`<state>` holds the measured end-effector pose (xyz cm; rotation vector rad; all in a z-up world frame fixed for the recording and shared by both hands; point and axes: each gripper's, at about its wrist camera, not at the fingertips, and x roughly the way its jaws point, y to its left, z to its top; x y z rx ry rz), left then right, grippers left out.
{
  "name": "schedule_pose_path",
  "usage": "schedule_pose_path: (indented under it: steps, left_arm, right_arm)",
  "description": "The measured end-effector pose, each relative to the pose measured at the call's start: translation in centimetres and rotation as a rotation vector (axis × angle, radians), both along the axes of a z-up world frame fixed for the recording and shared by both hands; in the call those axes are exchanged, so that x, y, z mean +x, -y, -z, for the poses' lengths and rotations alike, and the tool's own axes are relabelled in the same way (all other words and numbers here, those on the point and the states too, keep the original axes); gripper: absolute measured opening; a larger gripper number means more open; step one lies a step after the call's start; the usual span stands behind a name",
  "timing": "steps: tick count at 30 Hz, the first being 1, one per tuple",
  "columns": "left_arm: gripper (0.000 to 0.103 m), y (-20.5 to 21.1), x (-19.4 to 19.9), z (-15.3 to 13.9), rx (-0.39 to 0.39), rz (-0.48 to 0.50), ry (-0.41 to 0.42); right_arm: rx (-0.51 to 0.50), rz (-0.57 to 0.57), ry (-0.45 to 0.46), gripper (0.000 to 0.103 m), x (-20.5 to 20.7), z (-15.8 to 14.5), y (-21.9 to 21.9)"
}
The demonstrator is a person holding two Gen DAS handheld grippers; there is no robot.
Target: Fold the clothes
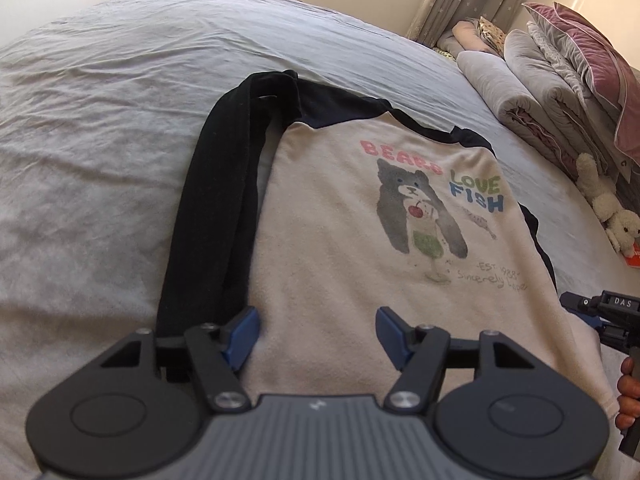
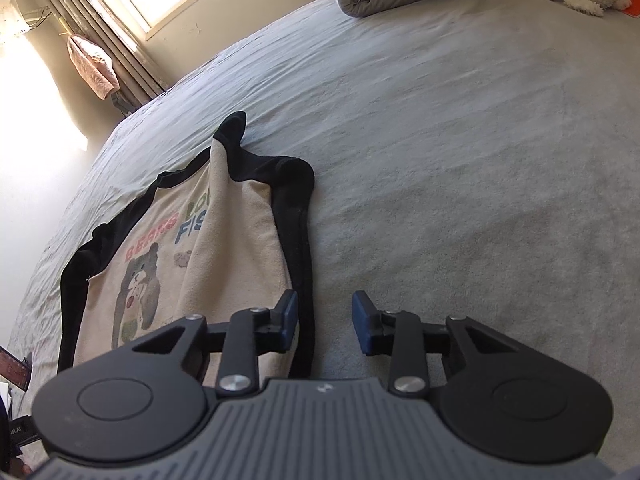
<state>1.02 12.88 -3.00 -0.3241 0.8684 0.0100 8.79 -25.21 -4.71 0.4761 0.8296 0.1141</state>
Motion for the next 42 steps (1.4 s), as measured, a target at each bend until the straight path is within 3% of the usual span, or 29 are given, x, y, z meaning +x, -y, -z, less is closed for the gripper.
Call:
schedule_pose_path:
  steps: [2, 5, 7, 10, 13, 17, 20, 21, 25, 29, 35, 36, 38, 39, 40, 42]
  left_arm:
    - [0.064, 0.0, 0.1, 0.1, 0.005, 0.001, 0.003]
    - [0.062, -0.1, 0.3, 0.1, 0.013, 0.000, 0.005]
    - [0.062, -0.2, 0.6, 0.0, 0.015, 0.004, 0.007]
    - [0.062, -0.6, 1.1, 0.0, 0.024, 0.011, 0.008]
    - [0.062, -1.4, 1.7, 0.0, 0.029, 0.004, 0.006]
    - [0.061, -3.4, 2.0, -0.4, -0.004, -0.044, 0.016]
    - [0.061, -4.9, 1.8, -1.2, -0.030, -0.091, 0.046]
    - [0.061, -5.2, 1.7, -1.5, -0.023, -0.104, 0.060]
    - [0.061, -6.1, 1.6, -2.2, 0.045, -0.150, 0.106]
    - [0.061, -6.8, 2.3, -1.6, 0.051, -0.168, 0.085]
    - [0.059, -6.7, 3.4, 0.5, 0.025, -0.164, 0.022]
    - [0.056, -6.4, 3.6, 0.7, 0.046, -0.160, 0.019]
    - [0.037, -5.8, 3.8, 0.9, 0.101, -0.150, 0.020]
    - [0.021, -5.6, 3.9, 1.0, 0.127, -0.144, 0.022]
    - [0.014, -5.5, 4.0, 1.0, 0.144, -0.141, 0.027]
    - [0.011, -5.8, 4.1, 0.9, 0.163, -0.154, 0.041]
  right_arm:
    - [0.002, -0.012, 0.011, 0.034, 0.4, 0.1, -0.4]
    - [-0.029, -0.037, 0.020, 0.013, 0.9, 0.2, -1.4]
    - [-0.076, -0.033, 0.033, 0.006, 1.1, -0.1, -1.9]
    - [-0.189, 0.017, 0.088, 0.003, 1.2, -1.6, -1.9]
    - [-0.240, 0.070, 0.146, 0.003, 1.0, -2.9, -0.6]
    - [-0.237, 0.138, 0.181, 0.003, 0.7, -3.7, 1.7]
    - [-0.147, 0.100, 0.140, 0.005, 0.9, -3.1, 2.4]
    - [-0.113, 0.084, 0.125, 0.011, 1.0, -2.8, 2.5]
    - [-0.091, 0.034, 0.075, 0.016, 1.4, -1.9, 1.3]
    - [-0.062, -0.034, 0.041, 0.031, 1.7, -1.1, 0.0]
    - [-0.123, -0.100, 0.048, 0.031, 2.1, 0.1, -2.4]
    - [-0.134, -0.104, 0.054, 0.028, 2.2, 0.3, -2.6]
    - [-0.135, -0.116, 0.065, 0.018, 2.2, 0.5, -2.9]
    - [-0.138, -0.120, 0.071, 0.016, 2.2, 0.5, -3.1]
    - [-0.154, -0.120, 0.080, 0.015, 2.1, 0.5, -3.2]
    - [-0.177, -0.115, 0.102, 0.011, 2.0, 0.1, -3.2]
